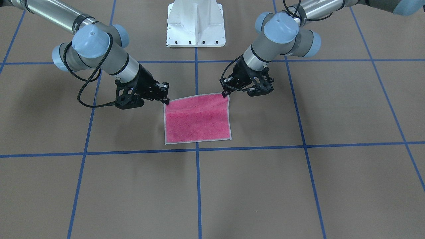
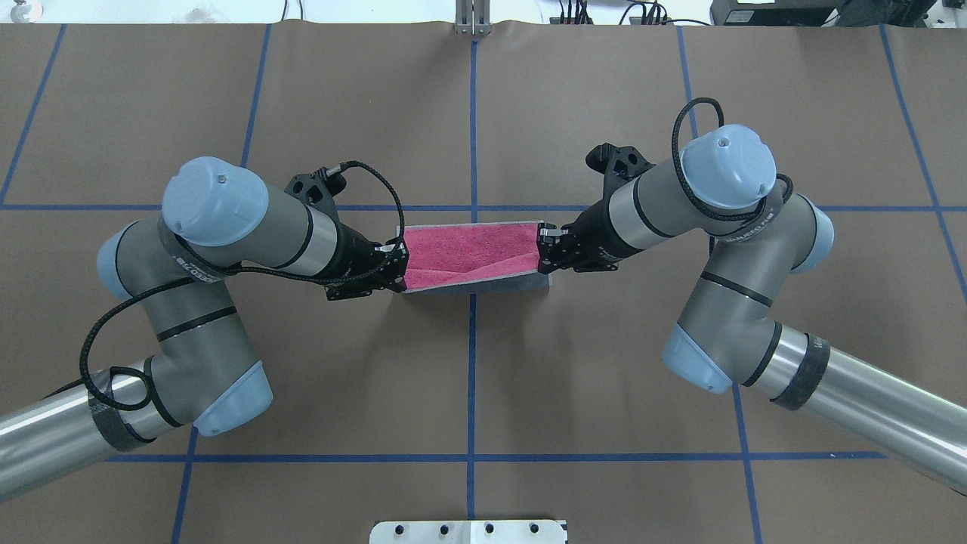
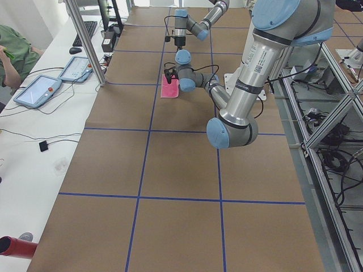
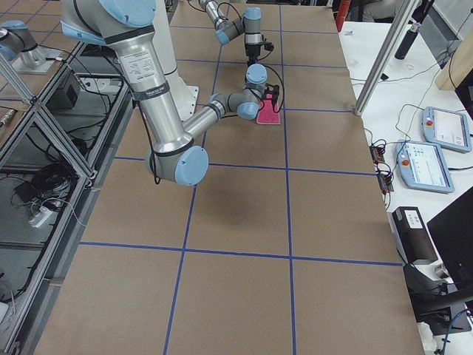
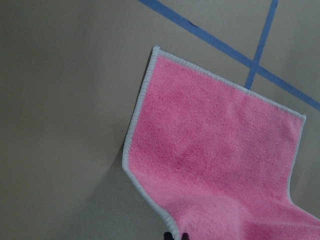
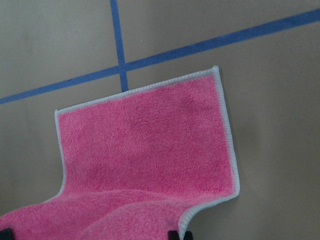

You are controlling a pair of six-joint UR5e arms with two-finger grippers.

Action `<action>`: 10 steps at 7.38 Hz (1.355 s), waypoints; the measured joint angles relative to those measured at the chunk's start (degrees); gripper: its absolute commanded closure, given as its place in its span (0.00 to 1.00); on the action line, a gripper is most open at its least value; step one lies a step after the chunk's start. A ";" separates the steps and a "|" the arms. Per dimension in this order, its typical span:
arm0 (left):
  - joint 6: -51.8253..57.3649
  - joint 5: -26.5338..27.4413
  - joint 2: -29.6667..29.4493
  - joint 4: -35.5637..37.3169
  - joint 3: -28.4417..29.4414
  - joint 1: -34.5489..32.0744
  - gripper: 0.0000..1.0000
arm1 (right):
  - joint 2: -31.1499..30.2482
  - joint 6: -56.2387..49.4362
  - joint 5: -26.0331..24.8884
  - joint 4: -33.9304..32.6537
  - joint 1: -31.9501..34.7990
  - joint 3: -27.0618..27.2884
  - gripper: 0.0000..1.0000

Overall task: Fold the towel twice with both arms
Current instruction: 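Lift both near corners and carry them over toward the far edge, then lower the held corners onto the far edge and open both grippers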

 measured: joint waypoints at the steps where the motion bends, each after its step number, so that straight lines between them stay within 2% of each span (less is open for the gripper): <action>1: -0.04 0.13 -0.08 -0.02 0.68 -0.08 1.00 | 0.45 -0.02 0.00 0.00 0.69 -0.80 1.00; 6: -0.12 0.38 -3.74 -0.04 5.72 -1.62 1.00 | 3.08 -0.11 -0.69 0.08 1.45 -4.48 1.00; 10: -0.70 2.21 -4.43 -0.04 7.37 -2.09 1.00 | 3.85 -0.17 -2.54 0.16 1.45 -5.25 1.00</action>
